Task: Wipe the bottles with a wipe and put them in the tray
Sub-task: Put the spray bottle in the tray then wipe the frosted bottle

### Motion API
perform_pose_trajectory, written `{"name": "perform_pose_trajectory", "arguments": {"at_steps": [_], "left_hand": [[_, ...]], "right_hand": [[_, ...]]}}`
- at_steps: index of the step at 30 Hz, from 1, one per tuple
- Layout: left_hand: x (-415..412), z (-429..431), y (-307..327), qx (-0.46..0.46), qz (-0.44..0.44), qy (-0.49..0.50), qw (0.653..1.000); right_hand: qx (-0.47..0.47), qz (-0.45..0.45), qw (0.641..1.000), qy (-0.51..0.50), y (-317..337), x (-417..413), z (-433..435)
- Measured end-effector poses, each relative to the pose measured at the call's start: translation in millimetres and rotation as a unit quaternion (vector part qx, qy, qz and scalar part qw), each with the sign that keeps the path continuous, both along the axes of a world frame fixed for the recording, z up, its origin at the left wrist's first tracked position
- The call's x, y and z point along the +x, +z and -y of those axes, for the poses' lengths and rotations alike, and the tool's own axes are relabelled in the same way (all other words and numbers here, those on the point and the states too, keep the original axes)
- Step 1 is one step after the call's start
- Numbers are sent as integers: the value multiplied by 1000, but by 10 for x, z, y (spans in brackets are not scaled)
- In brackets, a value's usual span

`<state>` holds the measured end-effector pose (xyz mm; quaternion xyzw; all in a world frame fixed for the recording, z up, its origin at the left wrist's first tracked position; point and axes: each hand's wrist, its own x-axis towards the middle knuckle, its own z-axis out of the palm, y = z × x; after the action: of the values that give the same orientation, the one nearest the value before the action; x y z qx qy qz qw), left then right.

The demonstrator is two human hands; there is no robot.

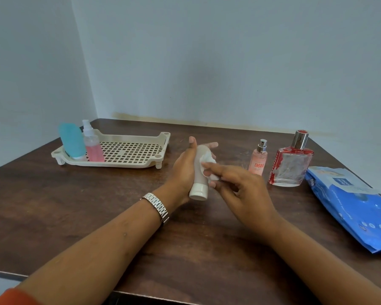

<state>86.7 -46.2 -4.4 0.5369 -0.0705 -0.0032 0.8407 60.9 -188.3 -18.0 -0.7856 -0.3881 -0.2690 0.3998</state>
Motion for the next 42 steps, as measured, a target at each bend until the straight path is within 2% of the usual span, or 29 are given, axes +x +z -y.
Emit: {"name": "perform_pose_trajectory", "arguments": {"at_steps": [5, 8, 11, 14, 18, 22, 27, 30, 32, 37, 42], "left_hand": [[-56, 5, 35, -12, -19, -83, 996], [-75, 50, 47, 9, -30, -112, 993], [-101, 118, 38, 27, -38, -88, 995], [-115, 148, 22, 38, -40, -66, 996], [-59, 86, -32, 59, 0, -37, 998], [11, 6, -39, 50, 20, -2, 999], [17, 7, 9, 41, -9, 14, 999], [-26, 30, -2, -2, -25, -49, 998], [-65, 88, -18, 15, -27, -78, 996], [-155, 211, -7, 69, -48, -41, 996], [-155, 236, -19, 95, -35, -12, 995]], "right_hand": [[56, -78, 995, -11, 46, 37, 11], [110, -57, 991, -51, 60, 56, 11], [153, -28, 982, -108, 105, 90, 14], [125, -1, 984, -128, 120, 99, 7], [23, 82, 992, -91, 67, -17, -92], [-42, 99, 994, -37, 28, -94, -147], [-68, 101, 993, 3, 61, -113, -81], [-49, 104, 993, -31, 117, -89, -71], [0, 90, 994, -65, 153, -47, -58], [91, 46, 984, -145, 163, 115, 22], [86, 22, 986, -138, 167, 77, -9]]}}
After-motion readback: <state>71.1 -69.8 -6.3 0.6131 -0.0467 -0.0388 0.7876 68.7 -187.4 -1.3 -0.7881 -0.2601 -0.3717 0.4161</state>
